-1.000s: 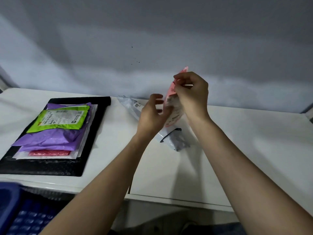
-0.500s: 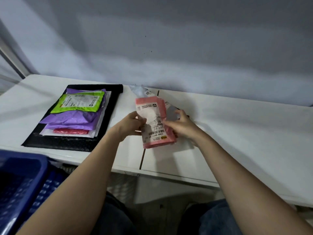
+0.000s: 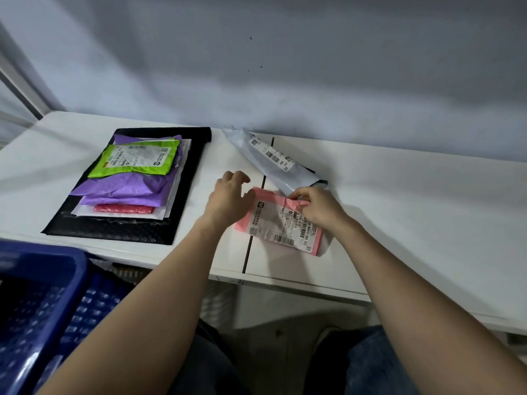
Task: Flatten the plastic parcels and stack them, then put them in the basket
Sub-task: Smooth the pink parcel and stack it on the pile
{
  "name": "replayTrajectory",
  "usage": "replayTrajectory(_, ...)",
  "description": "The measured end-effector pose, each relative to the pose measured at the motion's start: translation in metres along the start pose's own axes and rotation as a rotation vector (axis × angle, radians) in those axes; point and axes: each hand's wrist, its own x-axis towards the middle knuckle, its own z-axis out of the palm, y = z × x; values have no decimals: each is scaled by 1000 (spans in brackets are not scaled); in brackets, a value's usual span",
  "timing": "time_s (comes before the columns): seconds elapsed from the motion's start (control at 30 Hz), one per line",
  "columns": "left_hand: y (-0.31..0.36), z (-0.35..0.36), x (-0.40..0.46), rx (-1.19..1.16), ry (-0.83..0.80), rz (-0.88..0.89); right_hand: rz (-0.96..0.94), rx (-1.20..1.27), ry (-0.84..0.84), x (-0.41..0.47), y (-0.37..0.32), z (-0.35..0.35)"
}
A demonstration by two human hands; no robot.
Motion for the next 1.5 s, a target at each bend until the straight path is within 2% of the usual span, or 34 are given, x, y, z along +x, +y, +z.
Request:
replayTrajectory(0.1,11,11,-5,125,-22,133,-41,-44,73,0,-2,7)
replayTrajectory(0.23,20,29,-11,217,-94,270,-107,-267,208,0,1,23)
replayTrajectory(0.37,8,49,-14,397,-204,394,-74,-285,203,-1,4,46)
replayTrajectory(0.47,1,55,-12,533,-235,362,-54,-328,186,-5,8,58)
replayTrajectory(0.67,9,51,-11,503,-223,366,-74,-402,111,-7,16,62)
replayTrajectory(0.9,-5,64,-10,387,-217,354,-110,-426,183,-3,18,69)
replayTrajectory(1.2,-14,72,-8,372,-159,473,-100,-426,166,0,20,68)
replayTrajectory(1.5,-15,75,-7,324,-167,409,-102,-440,175,3,21,70)
